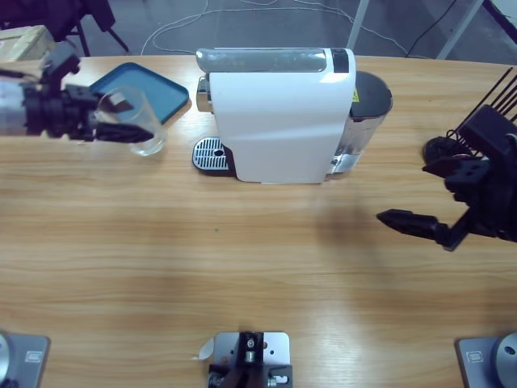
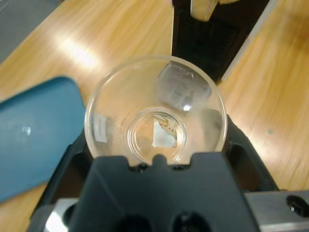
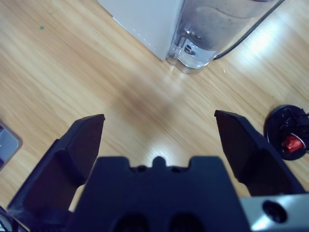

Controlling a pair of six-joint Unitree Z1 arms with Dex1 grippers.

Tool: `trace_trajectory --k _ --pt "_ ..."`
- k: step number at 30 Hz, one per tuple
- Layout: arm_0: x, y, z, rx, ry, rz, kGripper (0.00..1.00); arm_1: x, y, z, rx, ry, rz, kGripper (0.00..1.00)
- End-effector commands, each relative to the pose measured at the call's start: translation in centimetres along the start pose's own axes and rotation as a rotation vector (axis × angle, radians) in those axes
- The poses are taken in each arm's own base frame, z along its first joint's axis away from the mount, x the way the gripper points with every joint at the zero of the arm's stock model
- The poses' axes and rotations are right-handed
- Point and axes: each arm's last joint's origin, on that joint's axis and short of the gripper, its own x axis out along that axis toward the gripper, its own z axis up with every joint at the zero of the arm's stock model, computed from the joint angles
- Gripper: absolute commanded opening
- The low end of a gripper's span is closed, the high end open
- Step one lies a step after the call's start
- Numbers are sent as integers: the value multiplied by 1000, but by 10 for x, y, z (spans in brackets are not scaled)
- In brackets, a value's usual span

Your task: Pour coffee

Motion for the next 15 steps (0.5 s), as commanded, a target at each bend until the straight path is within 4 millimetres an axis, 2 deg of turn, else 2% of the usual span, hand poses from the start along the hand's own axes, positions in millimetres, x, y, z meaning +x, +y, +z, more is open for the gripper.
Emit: trace_trajectory --k 1,7,15 --pt "62 11 6 26 46 -102 0 -30 -11 -27 7 -21 -20 1000" --pt "75 16 1 -6 72 -105 0 -34 -12 -27 7 -29 -21 1000" --pt "98 1 4 28 68 -177 0 -33 -11 -27 6 -24 -25 1000"
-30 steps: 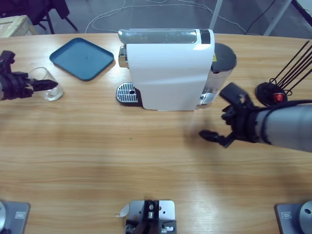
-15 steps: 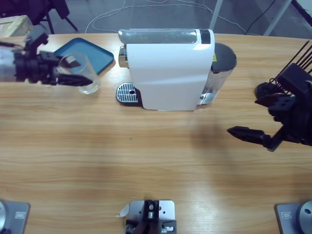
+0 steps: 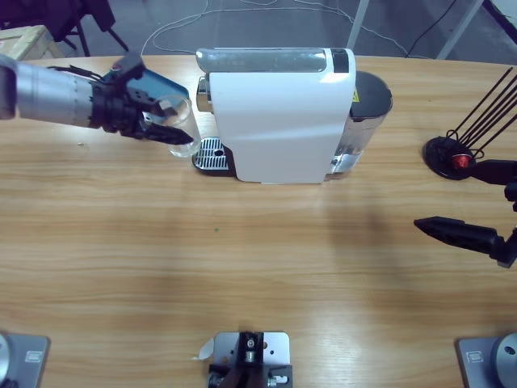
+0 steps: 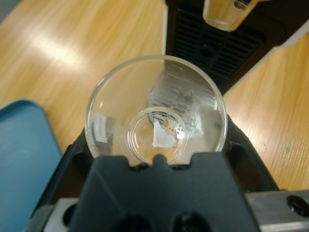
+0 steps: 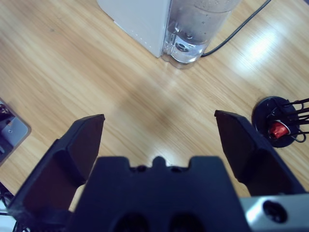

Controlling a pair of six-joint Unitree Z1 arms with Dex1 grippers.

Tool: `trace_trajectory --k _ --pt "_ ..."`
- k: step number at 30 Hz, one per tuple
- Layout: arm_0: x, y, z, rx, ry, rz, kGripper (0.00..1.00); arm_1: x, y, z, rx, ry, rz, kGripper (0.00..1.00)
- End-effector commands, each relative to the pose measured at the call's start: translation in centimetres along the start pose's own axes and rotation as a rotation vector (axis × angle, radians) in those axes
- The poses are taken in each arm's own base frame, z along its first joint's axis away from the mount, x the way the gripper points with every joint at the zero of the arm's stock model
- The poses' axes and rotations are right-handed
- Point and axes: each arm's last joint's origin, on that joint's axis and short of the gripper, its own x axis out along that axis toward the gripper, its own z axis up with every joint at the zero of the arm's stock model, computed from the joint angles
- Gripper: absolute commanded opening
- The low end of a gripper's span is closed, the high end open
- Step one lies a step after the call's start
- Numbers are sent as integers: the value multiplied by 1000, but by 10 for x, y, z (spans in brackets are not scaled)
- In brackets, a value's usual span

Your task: Pour coffee

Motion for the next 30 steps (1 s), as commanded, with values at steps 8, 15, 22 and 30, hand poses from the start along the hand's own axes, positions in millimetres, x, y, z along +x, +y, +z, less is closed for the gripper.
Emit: trace_trajectory --k 8,15,22,30 --pt "42 -12 -1 15 25 -96 0 8 -2 -9 -9 43 -32 1000" --pt "47 -11 2 23 20 -100 0 12 -1 -8 -10 49 -32 1000" --pt "49 -14 3 20 19 -116 0 14 -1 -8 -10 53 -33 1000" --pt "49 -18 1 60 18 -133 926 16 0 -9 -8 57 -33 1000"
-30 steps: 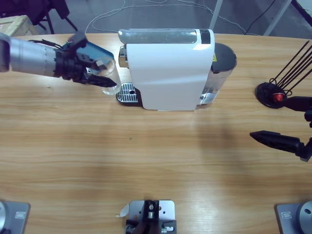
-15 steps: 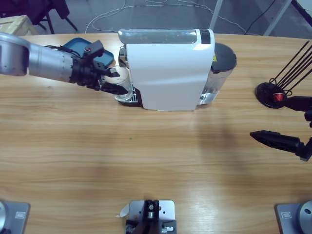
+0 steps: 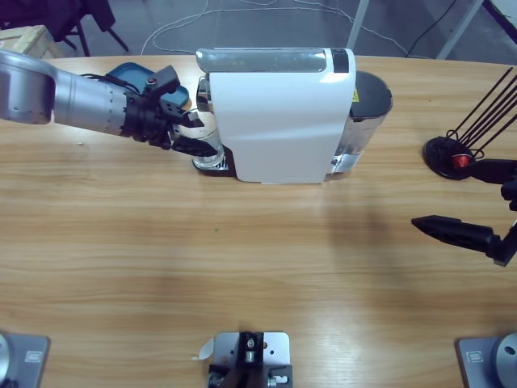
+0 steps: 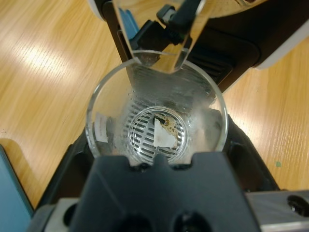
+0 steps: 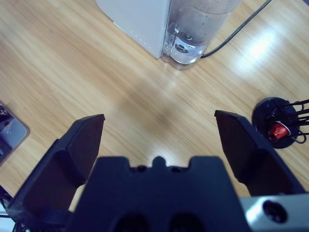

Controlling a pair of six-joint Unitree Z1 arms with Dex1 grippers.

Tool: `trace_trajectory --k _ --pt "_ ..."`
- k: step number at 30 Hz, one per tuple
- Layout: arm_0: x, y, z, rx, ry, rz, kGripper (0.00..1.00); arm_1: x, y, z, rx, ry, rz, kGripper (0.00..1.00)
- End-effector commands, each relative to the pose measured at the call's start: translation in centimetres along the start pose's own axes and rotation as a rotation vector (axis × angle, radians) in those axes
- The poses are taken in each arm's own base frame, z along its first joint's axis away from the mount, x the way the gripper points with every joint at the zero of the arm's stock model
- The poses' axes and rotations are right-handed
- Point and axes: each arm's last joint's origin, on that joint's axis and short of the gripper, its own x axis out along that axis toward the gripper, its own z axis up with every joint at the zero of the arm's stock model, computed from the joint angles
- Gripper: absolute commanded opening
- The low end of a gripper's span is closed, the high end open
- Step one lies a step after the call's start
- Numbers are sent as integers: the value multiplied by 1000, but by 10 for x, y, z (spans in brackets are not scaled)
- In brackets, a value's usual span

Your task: Pour coffee

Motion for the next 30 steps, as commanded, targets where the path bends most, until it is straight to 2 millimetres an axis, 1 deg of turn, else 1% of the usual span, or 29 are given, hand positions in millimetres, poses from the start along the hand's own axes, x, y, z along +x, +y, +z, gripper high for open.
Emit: trace_trajectory --k 1,4,7,11,14,17,19,20,22,23,24,25,26,27,28,30 --pt "16 -5 -12 20 19 -60 943 13 -1 -9 -9 59 -29 1000" --pt "13 -7 -11 34 15 -62 996 14 0 -10 -7 59 -28 1000" --pt "7 -7 -9 39 9 -45 998 16 0 -9 -8 63 -29 1000" --pt "-6 -4 -14 19 9 -17 998 18 0 -9 -7 67 -29 1000" --pt "-30 -7 -16 12 -8 22 1000 18 0 -7 -5 65 -29 1000" --pt "-64 -19 -11 25 -51 71 1000 16 0 -2 -1 47 -28 1000" --pt "-83 -32 -11 21 -65 87 1000 13 1 8 21 19 -25 1000" --pt "-94 -41 -12 11 -71 94 1000 11 1 14 28 3 -26 1000" --pt "-113 -58 -13 -15 -61 107 1000 7 -1 33 34 -27 -38 988" --pt "-121 -65 -13 -28 -53 107 1000 8 -3 44 22 -29 -26 897" --pt "-129 -71 -13 -41 -45 102 1000 9 -8 59 10 -18 -15 745" --pt "-137 -80 -14 -58 -31 94 1000 12 -15 72 13 -5 -21 618" --pt "-144 -87 -16 -73 -19 90 1000 14 -25 90 41 1 -12 215" --pt "-151 -93 -18 -86 -7 91 1000 15 -32 104 67 -15 -24 0" --pt "-158 -101 -22 -100 4 101 1000 15 -38 119 84 -39 -60 0" --pt "-168 -112 -27 -124 12 137 1000 18 -51 161 107 -53 -89 0"
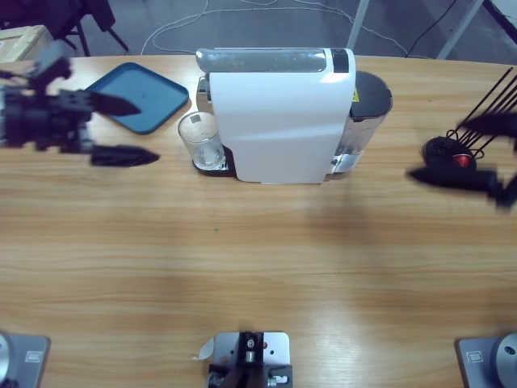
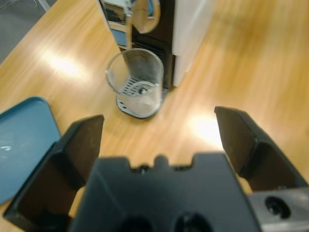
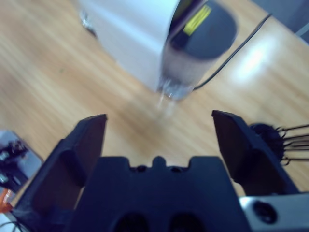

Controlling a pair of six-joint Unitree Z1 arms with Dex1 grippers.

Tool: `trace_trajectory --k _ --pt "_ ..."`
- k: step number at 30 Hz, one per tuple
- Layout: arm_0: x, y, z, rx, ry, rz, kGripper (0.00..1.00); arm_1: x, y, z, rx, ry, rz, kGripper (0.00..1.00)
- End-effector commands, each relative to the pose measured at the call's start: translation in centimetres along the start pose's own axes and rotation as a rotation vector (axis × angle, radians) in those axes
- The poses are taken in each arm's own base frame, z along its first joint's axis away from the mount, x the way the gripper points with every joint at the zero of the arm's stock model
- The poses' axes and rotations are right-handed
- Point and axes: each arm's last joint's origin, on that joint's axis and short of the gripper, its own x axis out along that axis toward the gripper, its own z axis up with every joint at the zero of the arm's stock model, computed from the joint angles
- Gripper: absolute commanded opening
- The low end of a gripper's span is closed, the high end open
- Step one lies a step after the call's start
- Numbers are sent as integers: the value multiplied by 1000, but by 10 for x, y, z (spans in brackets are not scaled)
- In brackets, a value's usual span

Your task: Pour coffee

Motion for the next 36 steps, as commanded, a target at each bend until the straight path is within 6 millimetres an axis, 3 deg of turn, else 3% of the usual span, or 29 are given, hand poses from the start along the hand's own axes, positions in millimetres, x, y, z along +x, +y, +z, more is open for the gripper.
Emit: trace_trajectory --k 1,3,6,11,24,36 --pt "-50 -43 -21 -96 70 63 1000 38 -37 120 72 29 -69 0" --pt "-51 -42 -20 -103 74 78 1000 64 -39 151 69 71 -56 0" --pt "-51 -38 -14 -105 68 87 1000 103 -39 171 85 129 -12 0" --pt "-53 -42 -20 -119 80 94 1000 145 -43 164 108 226 12 0" --pt "-48 -48 -37 -161 140 83 1000 154 -42 156 80 282 -17 0" --pt "-48 -48 -39 -168 142 87 1000 161 -43 145 72 330 -42 0"
